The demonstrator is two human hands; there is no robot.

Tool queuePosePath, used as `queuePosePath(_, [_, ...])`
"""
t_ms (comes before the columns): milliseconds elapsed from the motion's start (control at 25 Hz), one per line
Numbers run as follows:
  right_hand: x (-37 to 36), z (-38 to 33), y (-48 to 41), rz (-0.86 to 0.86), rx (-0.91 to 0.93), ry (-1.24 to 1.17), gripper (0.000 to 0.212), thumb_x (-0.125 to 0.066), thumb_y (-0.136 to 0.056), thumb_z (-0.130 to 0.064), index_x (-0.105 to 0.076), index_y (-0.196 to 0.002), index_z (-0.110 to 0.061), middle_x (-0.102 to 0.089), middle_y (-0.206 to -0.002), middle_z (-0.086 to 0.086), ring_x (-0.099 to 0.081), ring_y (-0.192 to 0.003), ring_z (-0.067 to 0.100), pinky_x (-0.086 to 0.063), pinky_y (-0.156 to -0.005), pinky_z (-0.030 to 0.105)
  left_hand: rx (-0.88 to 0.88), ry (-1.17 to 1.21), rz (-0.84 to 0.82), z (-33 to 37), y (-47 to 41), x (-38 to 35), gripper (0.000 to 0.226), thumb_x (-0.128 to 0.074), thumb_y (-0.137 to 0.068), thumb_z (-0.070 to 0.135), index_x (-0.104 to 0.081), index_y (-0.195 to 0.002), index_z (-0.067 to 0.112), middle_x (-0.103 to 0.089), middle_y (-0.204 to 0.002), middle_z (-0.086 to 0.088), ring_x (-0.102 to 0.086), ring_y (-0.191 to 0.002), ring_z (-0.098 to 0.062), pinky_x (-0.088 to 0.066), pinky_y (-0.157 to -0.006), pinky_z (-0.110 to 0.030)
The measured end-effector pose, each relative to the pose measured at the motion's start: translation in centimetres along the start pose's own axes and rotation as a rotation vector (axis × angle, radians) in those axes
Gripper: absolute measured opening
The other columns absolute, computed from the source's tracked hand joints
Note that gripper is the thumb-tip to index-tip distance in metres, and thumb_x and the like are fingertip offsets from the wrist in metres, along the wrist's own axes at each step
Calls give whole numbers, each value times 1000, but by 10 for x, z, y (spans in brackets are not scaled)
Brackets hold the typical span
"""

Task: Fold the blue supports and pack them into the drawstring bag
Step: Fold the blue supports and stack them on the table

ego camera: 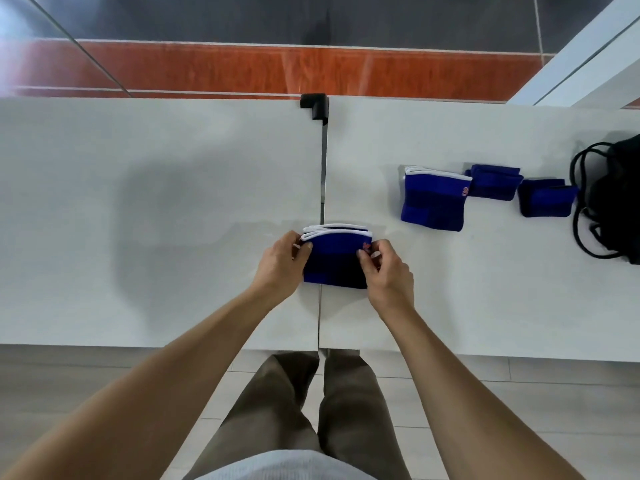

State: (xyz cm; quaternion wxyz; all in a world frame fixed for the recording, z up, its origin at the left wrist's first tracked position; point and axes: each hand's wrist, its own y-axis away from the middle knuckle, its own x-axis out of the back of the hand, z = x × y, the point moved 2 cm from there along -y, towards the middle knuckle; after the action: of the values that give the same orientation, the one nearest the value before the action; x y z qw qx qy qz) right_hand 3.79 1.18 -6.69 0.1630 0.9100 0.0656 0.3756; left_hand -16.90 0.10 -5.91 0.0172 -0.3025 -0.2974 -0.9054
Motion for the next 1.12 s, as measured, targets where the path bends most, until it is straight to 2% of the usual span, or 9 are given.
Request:
queuePosePath(120, [-4,-2,-5,68,-37,39,25,-55,-101,-41,-56,-109,-17,-70,-96,-4,-62,-76,14,-47,-61,25,64,-37,116,2,-4,-6,18,-53,-98,37,-59,-94,21,-63,-81,6,-60,-80,-22,-45,-67,-34])
queuePosePath(280, [-4,-4,-15,98,-176,22,32,-63,-95,-46,-58,-102,-16,-67,-88,-5,-62,-74,15,-43,-55,22,142,-37,215,6,-12,-9,23,-59,-94,40,-63,-93,18,-65,-83,5,-59,-84,-21,-42,-70,-31])
queuePosePath(440, [-7,-10,-7,138,-147,87,30,-60,-97,-43,-57,-109,-16,-64,-97,-2,-61,-81,14,-44,-61,23,179,-87,223,13,-10,-11,27,-57,-94,42,-63,-101,17,-65,-96,3,-56,-92,-22,-47,-80,-35])
queuePosePath(560, [-9,-11,12,122,-139,61,22,-52,-102,-33,-57,-117,-18,-63,-102,-1,-57,-84,12,-43,-66,22,231,-72,175,7,5,-16,25,-57,-93,40,-64,-96,16,-66,-94,-2,-60,-91,-26,-53,-81,-38])
queuePosePath(720, [7,2,21,28,-278,-164,25,-50,-104,-28,-59,-121,-13,-59,-103,-4,-56,-84,10,-39,-59,13,271,67,9,6,21,-28,25,-61,-94,34,-62,-73,20,-72,-76,-9,-72,-68,-31,-63,-66,-43])
queuePosePath(840, [21,15,25,7,-306,-255,29,-54,-102,-31,-64,-118,-10,-65,-101,-2,-62,-91,17,-44,-63,17,288,184,-106,20,31,-36,23,-59,-99,30,-70,-97,10,-70,-80,-5,-71,-64,-24,-60,-52,-29])
queuePosePath(920, [37,21,27,28,-291,-349,25,-57,-101,-31,-67,-114,-11,-69,-98,-2,-67,-95,20,-50,-69,21,238,301,-120,37,36,-40,25,-60,-99,26,-70,-111,7,-71,-90,-4,-71,-72,-22,-59,-51,-27])
queuePosePath(1000, [62,22,24,65,-259,-460,20,-60,-99,-29,-67,-112,-15,-70,-98,-5,-67,-94,14,-53,-69,17,170,361,-125,59,36,-41,22,-59,-100,25,-68,-115,12,-72,-96,-5,-71,-71,-20,-54,-47,-23])
queuePosePath(1120, [103,23,9,113,-153,-566,15,-64,-97,-21,-67,-111,-16,-71,-100,-5,-67,-91,8,-55,-70,16,50,374,-112,99,32,-46,13,-58,-100,27,-62,-111,20,-74,-90,-4,-61,-48,-11,-48,-46,-23])
